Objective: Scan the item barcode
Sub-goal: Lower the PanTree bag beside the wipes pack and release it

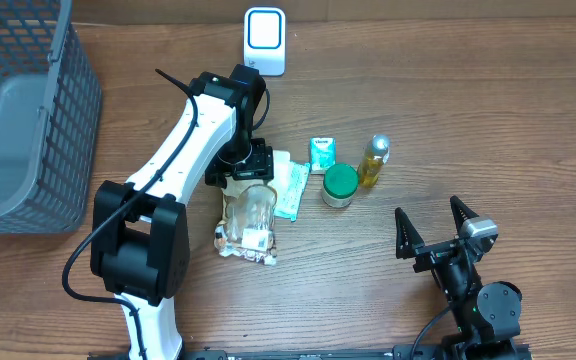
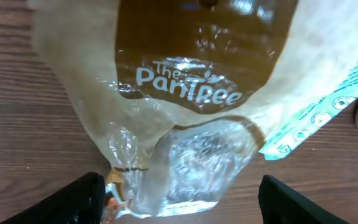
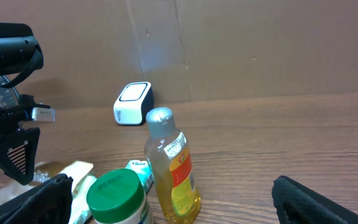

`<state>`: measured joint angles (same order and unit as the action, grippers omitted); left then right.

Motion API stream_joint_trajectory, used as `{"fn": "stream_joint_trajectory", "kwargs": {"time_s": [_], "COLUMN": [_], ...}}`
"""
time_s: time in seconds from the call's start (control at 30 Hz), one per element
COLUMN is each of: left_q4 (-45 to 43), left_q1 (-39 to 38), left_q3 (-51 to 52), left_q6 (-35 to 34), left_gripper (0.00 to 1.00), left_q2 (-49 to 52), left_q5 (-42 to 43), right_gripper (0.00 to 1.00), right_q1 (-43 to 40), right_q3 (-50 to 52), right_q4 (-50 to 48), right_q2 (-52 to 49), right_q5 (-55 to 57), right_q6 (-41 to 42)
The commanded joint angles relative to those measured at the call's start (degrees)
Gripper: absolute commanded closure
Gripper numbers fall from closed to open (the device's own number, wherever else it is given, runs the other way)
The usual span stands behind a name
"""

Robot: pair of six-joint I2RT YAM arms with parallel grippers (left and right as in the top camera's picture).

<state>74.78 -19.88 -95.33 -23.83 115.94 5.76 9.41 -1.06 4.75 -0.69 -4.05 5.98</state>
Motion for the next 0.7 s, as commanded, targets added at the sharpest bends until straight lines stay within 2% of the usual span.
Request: {"fn": "stream_joint_trajectory", "kwargs": {"time_s": [0.0, 0.07, 0.1, 0.67], "left_q4": [0.13, -0.09, -0.11, -0.11], "left_q1": [-0.35, -0.33, -0.28, -0.31], "left_q3": [-2.16, -2.32, -2.32, -2.29], "left_q6": [0.57, 0.50, 0.50, 0.50], "left_gripper": [0.20, 0.17, 0.00, 0.00], "left_q2": [-1.79, -2.86, -3.28, -3.45], "left_q5": [1.77, 1.62, 1.31, 1.33], "right_gripper": [0.00, 0.00, 0.00, 0.00], "right_q1": [-0.17, -0.17, -0.17, -0.17], "right_q3": [0.61, 0.61, 0.61, 0.59], "right_q4": [-0.17, -0.15, -0.15, -0.15], "right_q2": [0.52, 0.52, 0.52, 0.52], "right_q5": [0.55, 0.55, 0.55, 0.55], "right_q6": [-0.20, -0.20, -0.20, -0.20]}}
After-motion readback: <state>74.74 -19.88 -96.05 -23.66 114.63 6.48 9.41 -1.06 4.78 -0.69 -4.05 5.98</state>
